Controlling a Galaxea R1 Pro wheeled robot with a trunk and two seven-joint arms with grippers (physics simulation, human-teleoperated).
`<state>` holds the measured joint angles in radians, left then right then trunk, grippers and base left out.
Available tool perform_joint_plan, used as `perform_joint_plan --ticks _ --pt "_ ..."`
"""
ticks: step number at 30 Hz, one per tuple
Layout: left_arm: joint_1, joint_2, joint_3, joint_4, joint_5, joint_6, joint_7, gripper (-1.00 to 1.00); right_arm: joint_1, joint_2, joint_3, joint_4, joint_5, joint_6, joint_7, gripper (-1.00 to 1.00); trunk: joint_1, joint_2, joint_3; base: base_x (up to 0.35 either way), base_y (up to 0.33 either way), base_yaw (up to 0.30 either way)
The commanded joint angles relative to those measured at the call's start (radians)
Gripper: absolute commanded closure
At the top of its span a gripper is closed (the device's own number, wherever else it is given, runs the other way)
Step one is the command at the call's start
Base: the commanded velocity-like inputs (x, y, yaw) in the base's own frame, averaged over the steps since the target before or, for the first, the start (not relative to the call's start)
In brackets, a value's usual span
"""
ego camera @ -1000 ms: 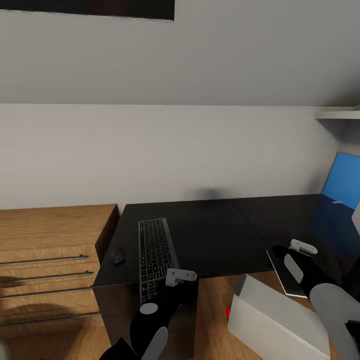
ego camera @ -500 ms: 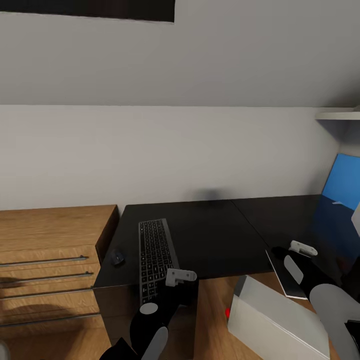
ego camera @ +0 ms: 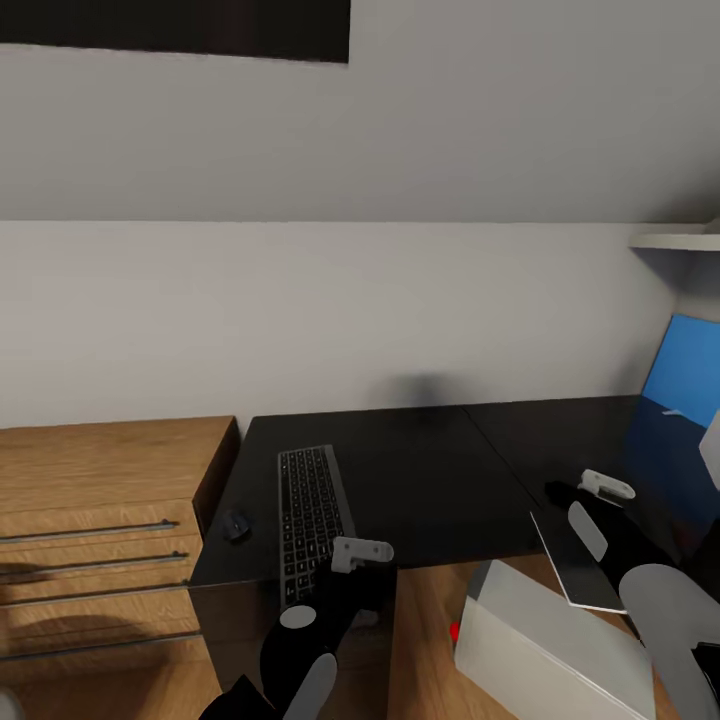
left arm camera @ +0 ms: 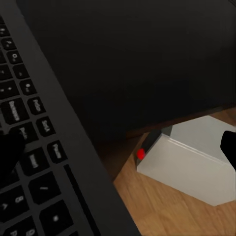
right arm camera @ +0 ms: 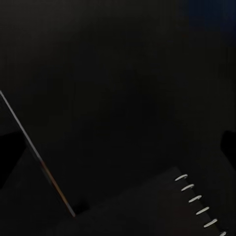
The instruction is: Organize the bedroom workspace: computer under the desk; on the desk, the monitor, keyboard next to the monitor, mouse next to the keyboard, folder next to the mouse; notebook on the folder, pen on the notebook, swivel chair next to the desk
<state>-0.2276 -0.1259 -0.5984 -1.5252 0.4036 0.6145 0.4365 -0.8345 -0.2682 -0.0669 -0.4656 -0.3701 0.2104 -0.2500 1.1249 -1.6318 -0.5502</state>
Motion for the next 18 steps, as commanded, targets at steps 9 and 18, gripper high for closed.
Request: perform_joint_plan --ticks 9,18 --pt "-0.001 0.0 -0.002 -0.001 0.011 0.002 0.01 -1.0 0.0 0.0 0.001 -0.006 -0.009 0.004 -0.005 -1.0 -0.035 0.063 0.027 0.0 0.0 0.0" --pt "-0.001 0.0 -0.003 0.0 0.011 0.002 0.01 -1.0 0.001 0.002 0.002 -0.029 -0.007 -0.002 -0.007 -1.0 -0.069 0.126 0.055 0.0 0.0 0.0"
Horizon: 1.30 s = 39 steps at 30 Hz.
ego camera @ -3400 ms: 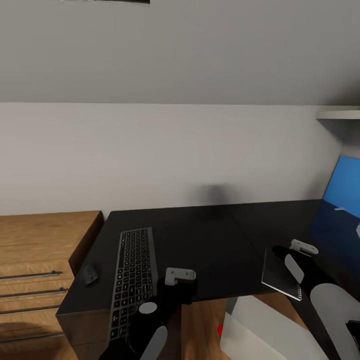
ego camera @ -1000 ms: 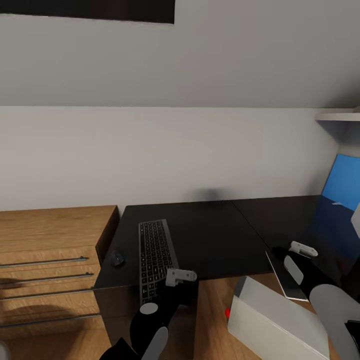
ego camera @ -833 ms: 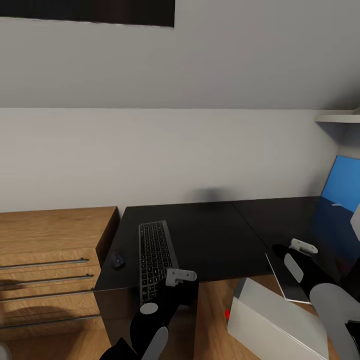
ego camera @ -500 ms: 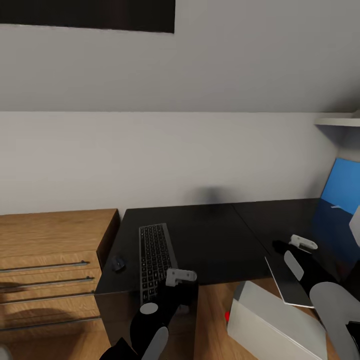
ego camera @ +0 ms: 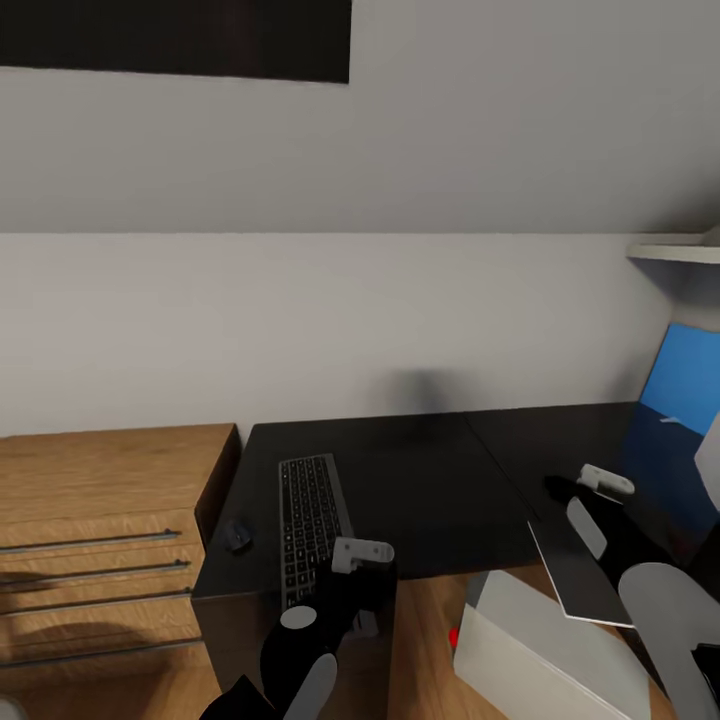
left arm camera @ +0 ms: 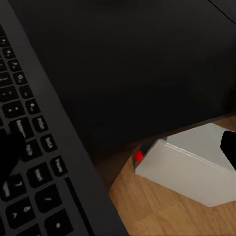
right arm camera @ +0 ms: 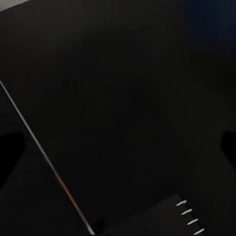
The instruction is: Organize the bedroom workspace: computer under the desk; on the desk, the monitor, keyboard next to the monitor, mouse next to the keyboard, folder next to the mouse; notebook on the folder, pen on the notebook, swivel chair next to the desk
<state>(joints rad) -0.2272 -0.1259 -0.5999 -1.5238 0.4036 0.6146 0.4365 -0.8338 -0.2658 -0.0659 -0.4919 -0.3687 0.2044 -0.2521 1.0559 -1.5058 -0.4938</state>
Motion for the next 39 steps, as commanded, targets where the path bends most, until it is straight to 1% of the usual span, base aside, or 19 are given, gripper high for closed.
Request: perform_joint_plan --ticks 1,2,6,10,11,13,17,18,20,22,23,29,30,36,39 --pt "-0.001 0.0 -0.001 -0.001 0.011 0.002 0.01 -1.0 0.0 0.001 0.001 -0.013 -0.008 0.002 -0.005 -1.0 -0.004 0.007 0.002 0.0 0.0 0.0" --pt "-0.001 0.0 -0.001 -0.001 0.011 0.002 0.01 -1.0 0.001 0.004 0.002 -0.026 -0.007 -0.001 -0.007 -1.0 -0.008 0.014 0.005 0.0 0.0 0.0" --pt "-0.001 0.0 -0.002 -0.001 0.011 0.001 0.01 -1.0 0.011 0.028 0.003 -0.127 -0.004 -0.006 -0.037 -1.0 -0.023 0.042 0.018 0.0 0.0 0.0" --pt "-0.001 0.0 -0.003 -0.001 0.01 0.001 0.01 -1.0 0.048 0.05 0.003 -0.222 -0.002 -0.002 -0.089 -1.0 -0.038 0.07 0.03 0.0 0.0 0.0" --pt "-0.001 0.0 -0.003 -0.001 0.01 0.001 0.01 -1.0 0.063 0.054 0.003 -0.247 -0.002 -0.002 -0.103 -1.0 -0.042 0.077 0.033 0.0 0.0 0.0" --pt "-0.001 0.0 -0.006 -0.001 0.01 0.001 0.01 -1.0 0.096 0.06 0.004 -0.303 -0.002 0.0 -0.126 -1.0 -0.042 0.077 0.033 0.0 0.0 0.0" --pt "-0.001 0.001 -0.011 -0.001 0.009 0.001 0.01 -1.0 0.168 0.067 0.006 -0.435 -0.003 0.007 -0.152 -1.0 -0.042 0.077 0.033 0.0 0.0 0.0" --pt "-0.001 0.001 -0.013 -0.001 0.009 0.001 0.011 -1.0 0.224 0.071 0.008 -0.533 -0.005 0.023 -0.161 -1.0 -0.042 0.077 0.033 0.0 0.0 0.0" --pt "-0.001 0.001 -0.014 -0.001 0.009 0.0 0.011 -1.0 0.269 0.08 0.009 -0.601 -0.006 0.039 -0.165 -1.0 -0.042 0.077 0.033 0.0 0.0 0.0" --pt "-0.001 0.002 -0.014 -0.001 0.009 0.0 0.011 -1.0 0.287 0.088 0.009 -0.627 -0.007 0.046 -0.167 -1.0 -0.042 0.077 0.033 0.0 0.0 0.0" --pt "-0.001 0.002 -0.015 -0.001 0.01 -0.001 0.011 -1.0 0.299 0.097 0.009 -0.644 -0.007 0.05 -0.168 -1.0 -0.042 0.077 0.033 -0.005 0.0 0.0" --pt "-0.001 0.003 -0.015 -0.001 0.01 -0.001 0.011 -1.0 0.316 0.128 0.009 -0.674 -0.007 0.056 -0.169 -1.0 -0.042 0.077 0.033 -0.148 0.0 0.0" --pt "-0.001 0.003 -0.015 -0.001 0.01 -0.001 0.011 -1.0 0.32 0.151 0.009 -0.682 -0.008 0.057 -0.169 -1.0 -0.042 0.077 0.033 -0.311 0.0 0.0" --pt "-0.001 0.003 -0.015 0.002 0.011 -0.001 0.011 -1.0 0.321 0.162 0.009 -0.683 -0.011 0.058 -0.168 -1.0 -0.042 0.077 0.033 -0.324 0.0 0.0" --pt "-0.001 0.002 -0.015 0.003 0.011 -0.001 0.011 -1.0 0.321 0.163 0.009 -0.682 -0.012 0.057 -0.168 -1.0 -0.042 0.077 0.033 -0.335 0.0 0.0"
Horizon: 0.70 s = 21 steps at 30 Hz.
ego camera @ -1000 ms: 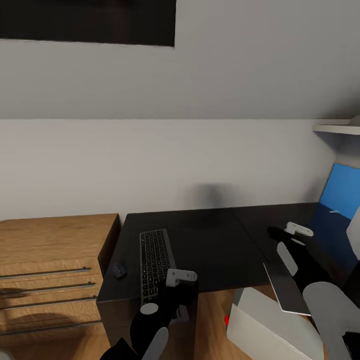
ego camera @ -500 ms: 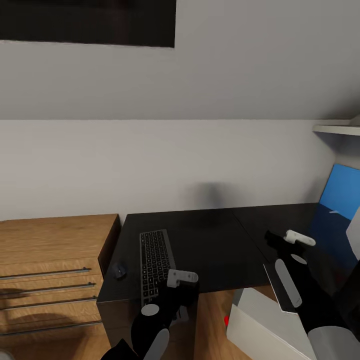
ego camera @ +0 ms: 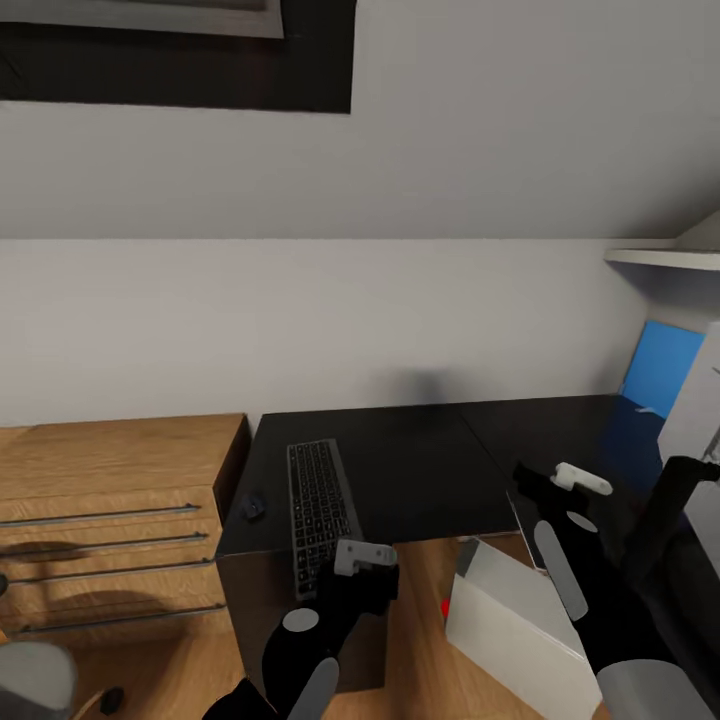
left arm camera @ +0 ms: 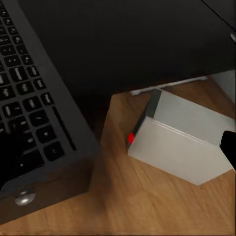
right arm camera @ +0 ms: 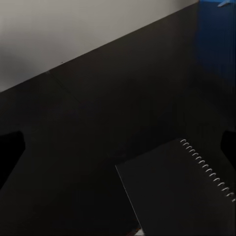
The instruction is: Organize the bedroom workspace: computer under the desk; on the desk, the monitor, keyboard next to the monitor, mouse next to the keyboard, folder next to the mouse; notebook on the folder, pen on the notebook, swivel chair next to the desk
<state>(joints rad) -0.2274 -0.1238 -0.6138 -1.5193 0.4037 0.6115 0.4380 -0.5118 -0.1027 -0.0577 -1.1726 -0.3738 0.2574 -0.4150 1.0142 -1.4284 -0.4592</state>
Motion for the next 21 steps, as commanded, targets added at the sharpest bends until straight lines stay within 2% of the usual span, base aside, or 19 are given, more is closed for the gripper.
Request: perform_joint_plan --ticks 1,15,21 --pt "-0.001 0.0 -0.001 -0.001 0.011 0.002 0.01 -1.0 -0.001 0.0 0.001 -0.001 -0.007 0.004 -0.005 -1.0 -0.001 -0.001 -0.001 -0.336 0.0 0.0" --pt "-0.001 0.0 -0.001 -0.001 0.01 0.002 0.01 -1.0 -0.001 0.0 0.002 0.005 -0.007 -0.001 -0.003 -1.0 -0.001 -0.001 -0.001 -0.329 0.0 0.0" --pt "-0.001 0.001 -0.001 -0.002 0.01 0.002 0.011 -1.0 -0.001 0.001 0.004 0.025 -0.007 -0.004 -0.001 -1.0 -0.001 -0.001 -0.001 -0.034 0.0 0.0"
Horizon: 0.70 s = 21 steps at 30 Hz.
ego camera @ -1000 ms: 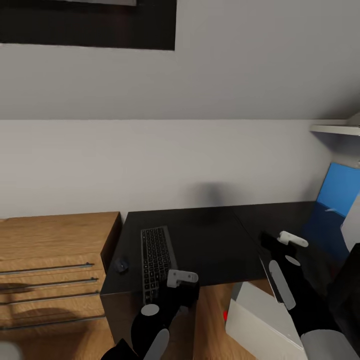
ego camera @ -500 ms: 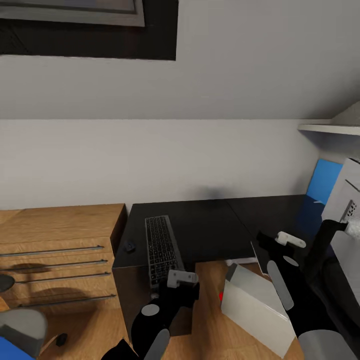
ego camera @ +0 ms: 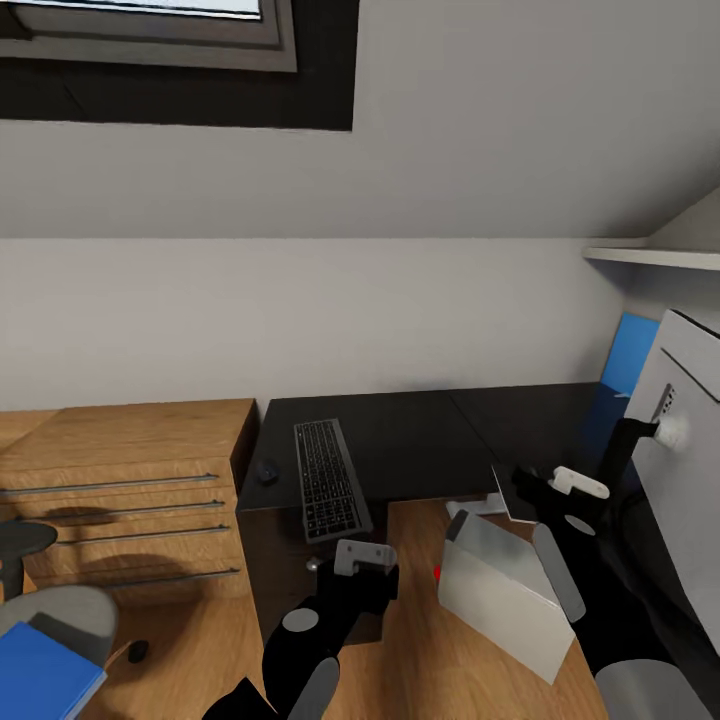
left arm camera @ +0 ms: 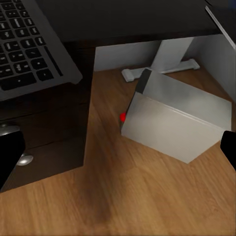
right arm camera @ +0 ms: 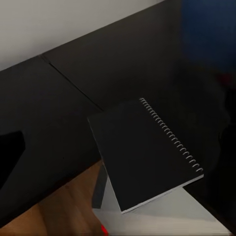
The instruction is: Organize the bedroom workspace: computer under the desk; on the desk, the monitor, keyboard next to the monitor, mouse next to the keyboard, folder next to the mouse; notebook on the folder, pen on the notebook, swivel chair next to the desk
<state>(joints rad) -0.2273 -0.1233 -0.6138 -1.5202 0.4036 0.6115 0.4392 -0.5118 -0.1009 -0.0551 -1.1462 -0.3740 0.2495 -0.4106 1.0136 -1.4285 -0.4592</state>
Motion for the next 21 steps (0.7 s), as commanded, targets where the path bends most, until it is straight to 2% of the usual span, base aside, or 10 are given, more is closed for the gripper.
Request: perform_joint_plan --ticks 1,4,13,17,21 --pt "-0.001 0.0 -0.001 -0.004 0.011 0.002 0.01 -1.0 -0.001 0.0 0.002 0.005 -0.006 0.004 -0.005 -1.0 0.0 -0.001 -0.001 -0.008 0.0 0.0" --pt "-0.001 -0.001 -0.002 -0.006 0.011 0.002 0.01 -1.0 -0.001 0.0 0.006 0.019 -0.006 0.004 -0.005 -1.0 0.0 -0.001 -0.001 -0.005 0.0 0.0" --pt "-0.001 -0.006 -0.001 -0.009 0.01 0.001 0.014 -1.0 -0.001 0.001 0.011 0.073 -0.027 0.002 0.0 -1.0 0.034 -0.064 -0.029 -0.001 0.0 0.0" --pt "-0.001 -0.007 0.0 -0.009 0.009 0.001 0.014 -1.0 -0.001 0.001 0.012 0.086 -0.057 0.002 0.007 -1.0 0.05 -0.092 -0.042 0.0 0.0 0.0" --pt "-0.001 -0.007 0.0 -0.009 0.009 0.001 0.015 -1.0 -0.001 0.0 0.011 0.096 -0.108 0.002 0.02 -1.0 0.065 -0.12 -0.054 0.0 0.0 0.0"
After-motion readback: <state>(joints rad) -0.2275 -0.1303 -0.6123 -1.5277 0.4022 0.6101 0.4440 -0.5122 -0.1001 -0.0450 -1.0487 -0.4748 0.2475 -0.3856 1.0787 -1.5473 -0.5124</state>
